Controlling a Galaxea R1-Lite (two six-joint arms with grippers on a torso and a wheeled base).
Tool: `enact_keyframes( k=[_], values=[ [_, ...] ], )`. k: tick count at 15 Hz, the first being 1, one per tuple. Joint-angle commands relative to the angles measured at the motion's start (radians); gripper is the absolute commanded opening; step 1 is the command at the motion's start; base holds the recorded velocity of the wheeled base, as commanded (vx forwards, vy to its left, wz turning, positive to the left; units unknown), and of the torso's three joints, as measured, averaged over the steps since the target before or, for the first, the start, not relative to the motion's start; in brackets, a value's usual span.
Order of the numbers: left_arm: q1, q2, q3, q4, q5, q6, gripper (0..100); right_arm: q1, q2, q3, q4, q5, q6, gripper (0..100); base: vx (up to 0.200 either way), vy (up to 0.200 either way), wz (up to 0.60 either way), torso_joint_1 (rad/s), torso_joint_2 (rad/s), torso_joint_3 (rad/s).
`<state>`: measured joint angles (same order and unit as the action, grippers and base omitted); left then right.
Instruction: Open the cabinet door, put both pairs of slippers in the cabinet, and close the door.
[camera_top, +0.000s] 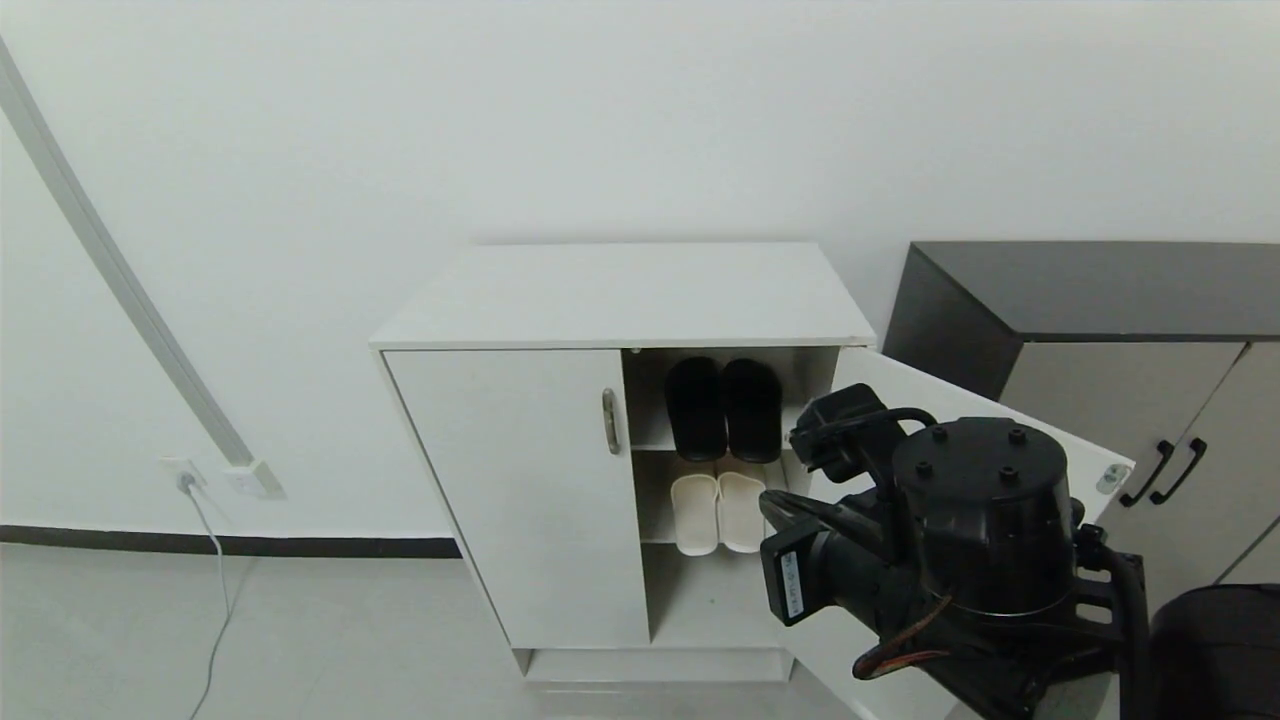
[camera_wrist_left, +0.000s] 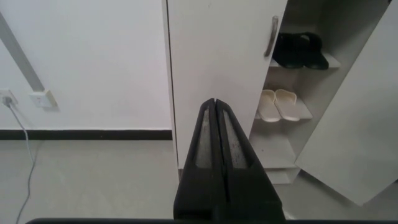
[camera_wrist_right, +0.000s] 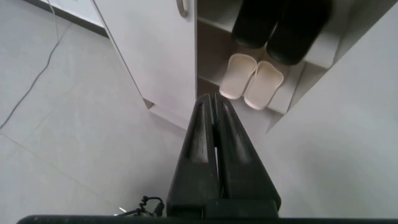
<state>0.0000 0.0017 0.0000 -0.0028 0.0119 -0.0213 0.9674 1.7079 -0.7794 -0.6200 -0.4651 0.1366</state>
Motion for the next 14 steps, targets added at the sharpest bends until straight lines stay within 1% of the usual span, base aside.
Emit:
enact_keyframes(
  k=[1, 6, 9, 14],
  values=[
    [0.0, 0.0, 0.0, 0.0, -0.001, 0.0, 0, 0.0, -0.001, 0.002, -0.001, 0.0, 0.0, 0, 0.0, 0.0, 0.0, 0.222, -0.54, -0.325],
    [0.0, 0.0, 0.0, 0.0, -0.001, -0.002, 0, 0.0, -0.001, 0.008, -0.007, 0.0, 0.0, 0, 0.0, 0.0, 0.0, 0.242, -0.56, -0.326],
    [0.0, 0.0, 0.0, 0.0, -0.001, -0.002, 0, -0.001, 0.001, 0.014, -0.037, 0.002, -0.002, 0, 0.0, 0.0, 0.0, 0.266, -0.61, -0.336],
    [0.0, 0.0, 0.0, 0.0, -0.001, -0.002, 0, -0.006, 0.003, 0.019, -0.037, 0.002, -0.003, 0, 0.0, 0.0, 0.0, 0.19, -0.42, -0.234]
  ],
)
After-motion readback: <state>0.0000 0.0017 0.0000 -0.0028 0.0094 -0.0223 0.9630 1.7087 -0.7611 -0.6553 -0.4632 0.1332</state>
